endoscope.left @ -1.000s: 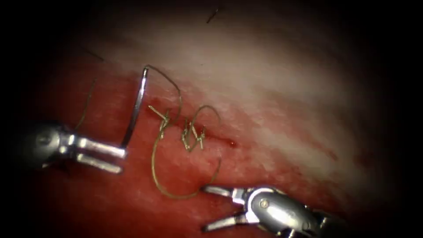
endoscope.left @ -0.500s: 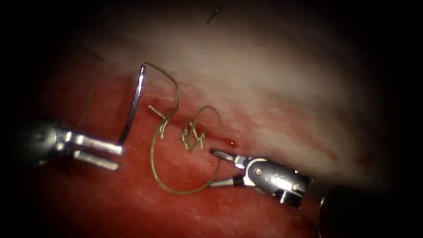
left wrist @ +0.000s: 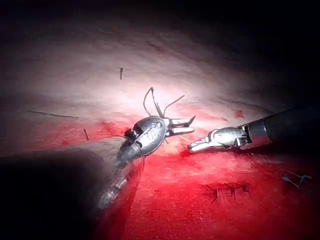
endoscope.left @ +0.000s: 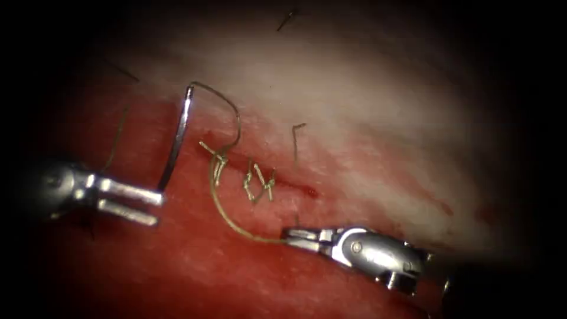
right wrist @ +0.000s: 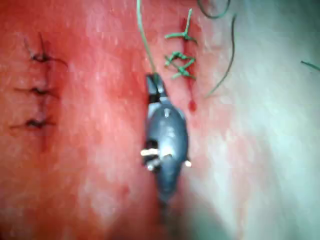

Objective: Wound Closure

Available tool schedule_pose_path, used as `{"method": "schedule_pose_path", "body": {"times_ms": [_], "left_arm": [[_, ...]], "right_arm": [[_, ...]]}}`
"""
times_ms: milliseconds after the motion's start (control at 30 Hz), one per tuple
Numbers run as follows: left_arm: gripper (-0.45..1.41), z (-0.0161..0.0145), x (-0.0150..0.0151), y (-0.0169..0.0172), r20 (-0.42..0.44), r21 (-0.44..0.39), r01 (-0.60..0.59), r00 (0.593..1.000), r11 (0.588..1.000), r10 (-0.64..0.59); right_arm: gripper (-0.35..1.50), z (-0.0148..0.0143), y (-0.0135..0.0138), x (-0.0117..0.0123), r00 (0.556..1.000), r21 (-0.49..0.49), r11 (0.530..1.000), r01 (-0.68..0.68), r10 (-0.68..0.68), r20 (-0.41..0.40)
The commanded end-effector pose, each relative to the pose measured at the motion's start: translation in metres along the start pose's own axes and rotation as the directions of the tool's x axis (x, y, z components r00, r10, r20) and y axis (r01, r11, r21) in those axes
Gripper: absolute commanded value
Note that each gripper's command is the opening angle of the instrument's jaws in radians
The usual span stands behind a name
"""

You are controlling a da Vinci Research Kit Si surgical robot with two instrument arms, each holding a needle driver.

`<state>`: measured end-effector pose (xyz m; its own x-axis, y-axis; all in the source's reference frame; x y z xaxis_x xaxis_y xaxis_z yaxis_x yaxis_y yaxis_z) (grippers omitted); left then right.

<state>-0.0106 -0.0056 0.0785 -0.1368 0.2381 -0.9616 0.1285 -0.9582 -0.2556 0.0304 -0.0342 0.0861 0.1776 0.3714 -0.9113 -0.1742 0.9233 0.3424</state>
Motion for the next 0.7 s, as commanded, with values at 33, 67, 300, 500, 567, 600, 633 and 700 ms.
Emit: {"method": "schedule_pose_path", "body": {"times_ms": [33, 67, 300, 500, 567, 600, 633, 700], "left_arm": [[-0.45, 0.0006, -0.0006, -0.0003, -0.001, -0.001, 0.0, 1.0, 1.0, 0.0], [-0.45, 0.0005, -0.0006, -0.0003, -0.001, -0.001, 0.0, 1.0, 1.0, 0.0], [-0.45, 0.0005, -0.0006, -0.0002, 0.001, 0.001, 0.0, 1.0, 1.0, 0.0], [-0.45, 0.0004, -0.0006, -0.0002, 0.002, 0.001, 0.001, 1.0, 1.0, -0.001], [-0.45, 0.0004, -0.0006, -0.0002, 0.002, 0.001, 0.001, 1.0, 1.0, -0.001], [-0.45, 0.0004, -0.0006, -0.0002, 0.002, 0.001, 0.001, 1.0, 1.0, -0.001], [-0.45, 0.0004, -0.0006, -0.0002, 0.002, 0.001, 0.001, 1.0, 1.0, -0.001], [-0.45, 0.0003, -0.0006, -0.0002, 0.002, 0.001, 0.002, 1.0, 1.0, -0.002]], "right_arm": [[-0.35, 0.0011, -0.001, 0.0005, 1.0, 0.023, 1.0, -0.006, 0.006, -0.005], [-0.35, 0.0012, -0.0013, 0.0009, 1.0, 0.034, 0.999, -0.008, 0.008, -0.004], [-0.35, 0.001, -0.0029, 0.0042, 0.998, 0.087, 0.996, -0.028, 0.033, -0.047], [-0.35, 0.0009, -0.0033, 0.0042, 0.998, 0.104, 0.994, -0.031, 0.036, -0.044], [-0.35, 0.0009, -0.0034, 0.0043, 0.998, 0.109, 0.993, -0.043, 0.048, -0.042], [-0.35, 0.0009, -0.0034, 0.0044, 0.997, 0.114, 0.992, -0.055, 0.06, -0.043], [-0.35, 0.0009, -0.0034, 0.0045, 0.996, 0.118, 0.991, -0.067, 0.073, -0.043], [0.66, 0.0007, -0.0032, 0.0045, 0.996, 0.124, 0.99, -0.072, 0.079, -0.048]]}}
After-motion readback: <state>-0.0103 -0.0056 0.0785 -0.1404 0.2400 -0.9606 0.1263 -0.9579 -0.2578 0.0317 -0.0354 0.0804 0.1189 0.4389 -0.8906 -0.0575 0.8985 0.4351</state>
